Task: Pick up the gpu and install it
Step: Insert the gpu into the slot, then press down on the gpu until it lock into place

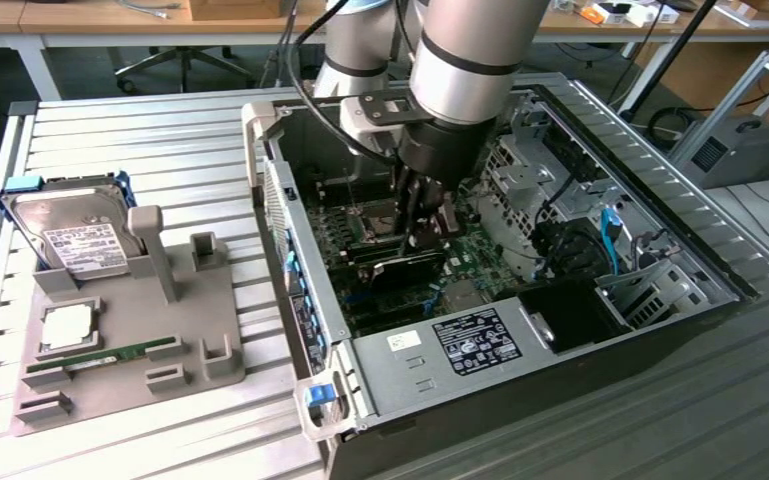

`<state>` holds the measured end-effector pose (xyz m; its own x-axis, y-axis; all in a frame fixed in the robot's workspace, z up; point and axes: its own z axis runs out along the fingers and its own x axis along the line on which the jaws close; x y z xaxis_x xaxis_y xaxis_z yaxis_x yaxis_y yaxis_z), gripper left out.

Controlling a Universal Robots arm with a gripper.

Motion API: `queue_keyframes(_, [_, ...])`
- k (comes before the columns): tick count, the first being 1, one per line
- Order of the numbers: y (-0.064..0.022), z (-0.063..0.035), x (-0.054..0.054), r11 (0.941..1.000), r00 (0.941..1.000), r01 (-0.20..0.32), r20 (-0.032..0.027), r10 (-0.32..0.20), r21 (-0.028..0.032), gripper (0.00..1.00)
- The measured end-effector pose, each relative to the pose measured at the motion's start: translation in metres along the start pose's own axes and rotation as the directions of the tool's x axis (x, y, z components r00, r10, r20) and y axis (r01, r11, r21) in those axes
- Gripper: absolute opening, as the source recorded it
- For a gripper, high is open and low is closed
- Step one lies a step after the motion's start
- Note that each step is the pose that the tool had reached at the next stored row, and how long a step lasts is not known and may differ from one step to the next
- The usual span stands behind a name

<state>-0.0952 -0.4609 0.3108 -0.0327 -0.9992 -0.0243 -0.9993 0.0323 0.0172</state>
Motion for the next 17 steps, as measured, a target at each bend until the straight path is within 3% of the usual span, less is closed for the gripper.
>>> queue_keyframes(5, [0.0002,-0.0085,-0.0023,1.0,1.0,0.0,-0.0016,0.0,0.001,0.35])
queue_keyframes(17, [0.0002,-0.009,-0.0024,1.0,1.0,0.0,-0.0019,0.0,0.0013,0.35])
